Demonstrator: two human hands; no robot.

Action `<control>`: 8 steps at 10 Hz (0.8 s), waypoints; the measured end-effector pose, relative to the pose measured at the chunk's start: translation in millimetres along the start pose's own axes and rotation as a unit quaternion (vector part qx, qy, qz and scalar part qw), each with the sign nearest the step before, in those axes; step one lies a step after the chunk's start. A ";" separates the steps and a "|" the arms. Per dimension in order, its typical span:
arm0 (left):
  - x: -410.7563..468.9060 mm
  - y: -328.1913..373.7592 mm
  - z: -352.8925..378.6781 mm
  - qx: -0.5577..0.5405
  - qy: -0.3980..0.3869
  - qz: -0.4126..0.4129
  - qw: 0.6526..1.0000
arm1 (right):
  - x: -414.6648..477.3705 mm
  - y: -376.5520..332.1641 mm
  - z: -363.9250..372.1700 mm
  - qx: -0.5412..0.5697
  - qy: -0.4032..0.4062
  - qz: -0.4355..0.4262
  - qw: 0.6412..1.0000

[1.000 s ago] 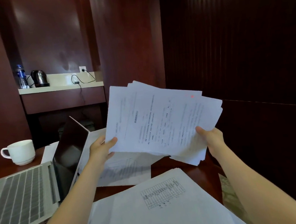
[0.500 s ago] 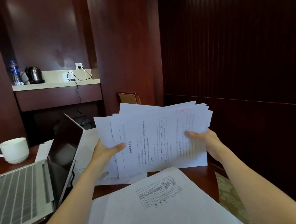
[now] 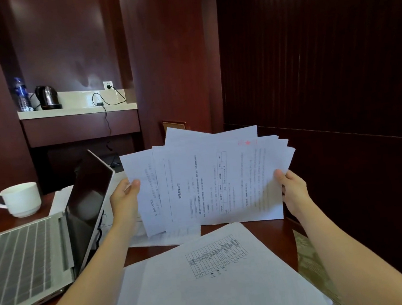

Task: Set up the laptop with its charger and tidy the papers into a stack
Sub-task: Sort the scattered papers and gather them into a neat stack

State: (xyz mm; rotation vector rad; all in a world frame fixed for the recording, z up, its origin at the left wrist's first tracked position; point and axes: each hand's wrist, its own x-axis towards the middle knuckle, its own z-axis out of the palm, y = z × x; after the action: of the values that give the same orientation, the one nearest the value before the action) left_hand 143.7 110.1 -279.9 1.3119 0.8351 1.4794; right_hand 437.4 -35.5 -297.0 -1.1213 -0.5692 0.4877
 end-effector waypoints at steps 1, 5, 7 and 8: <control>1.4 2.3 1.5 0.005 -0.023 0.005 1.000 | -0.1 -1.3 -0.6 -0.007 -0.023 0.000 1.000; -20.7 22.4 21.8 0.080 -0.174 0.047 0.980 | -3.4 -5.2 5.4 -0.038 -0.090 0.010 0.995; -0.4 16.5 26.3 0.009 -0.125 -0.037 0.991 | 2.9 -0.1 12.5 -0.057 -0.020 0.016 0.998; -11.7 13.6 25.8 0.053 -0.170 -0.040 0.983 | 5.1 -0.5 14.0 -0.063 -0.007 0.019 0.998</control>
State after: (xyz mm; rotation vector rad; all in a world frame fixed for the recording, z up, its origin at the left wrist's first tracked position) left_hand 165.6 92.3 -266.3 1.5385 0.7375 1.1183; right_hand 432.2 -22.8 -291.1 -1.2510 -0.5982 0.4984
